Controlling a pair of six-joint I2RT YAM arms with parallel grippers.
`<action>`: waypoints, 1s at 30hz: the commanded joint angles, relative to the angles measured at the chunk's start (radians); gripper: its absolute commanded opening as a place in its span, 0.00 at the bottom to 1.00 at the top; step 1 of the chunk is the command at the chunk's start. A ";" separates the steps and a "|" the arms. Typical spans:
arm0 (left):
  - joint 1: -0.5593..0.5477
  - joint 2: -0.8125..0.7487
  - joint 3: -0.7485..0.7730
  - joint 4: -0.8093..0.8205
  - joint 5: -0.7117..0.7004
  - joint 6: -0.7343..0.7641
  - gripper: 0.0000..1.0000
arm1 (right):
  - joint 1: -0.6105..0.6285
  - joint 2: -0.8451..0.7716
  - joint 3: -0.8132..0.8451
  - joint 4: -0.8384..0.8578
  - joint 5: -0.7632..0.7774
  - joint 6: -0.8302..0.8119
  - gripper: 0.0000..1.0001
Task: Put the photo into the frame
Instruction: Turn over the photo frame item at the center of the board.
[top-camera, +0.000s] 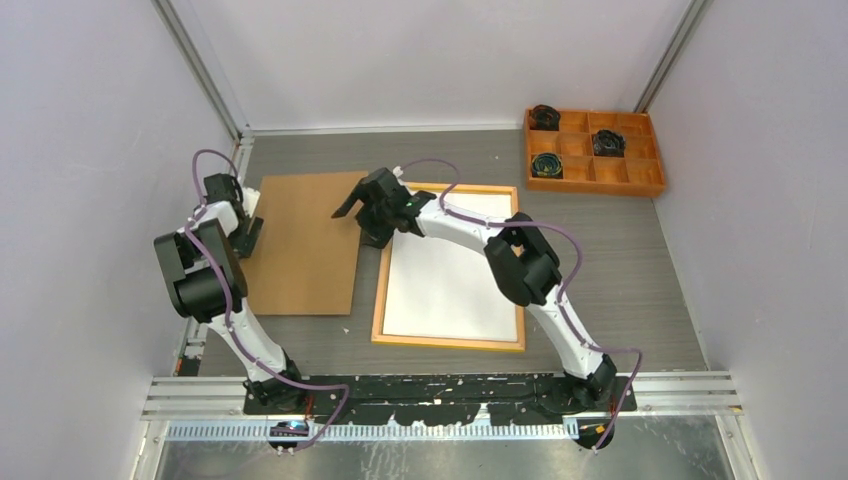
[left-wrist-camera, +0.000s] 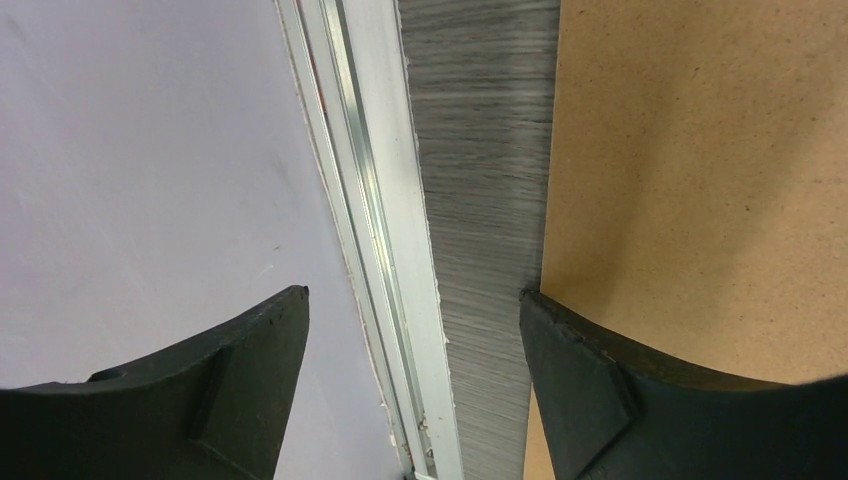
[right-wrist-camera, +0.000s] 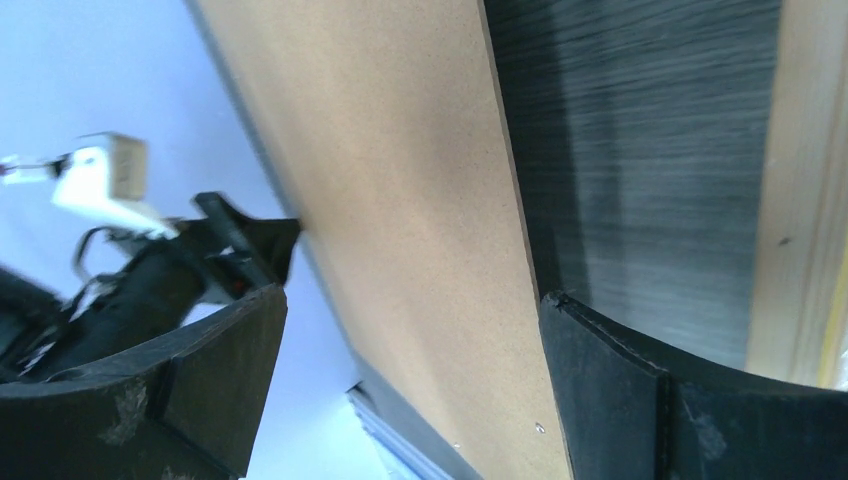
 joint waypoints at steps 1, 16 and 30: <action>-0.063 0.019 -0.058 -0.190 0.171 -0.021 0.81 | 0.050 -0.168 -0.033 0.410 -0.156 0.144 1.00; -0.066 -0.002 -0.066 -0.198 0.169 0.008 0.80 | 0.059 -0.078 -0.038 0.653 -0.317 0.307 0.95; -0.069 -0.068 -0.017 -0.278 0.251 0.004 0.87 | 0.055 -0.277 -0.142 0.355 -0.174 0.051 0.69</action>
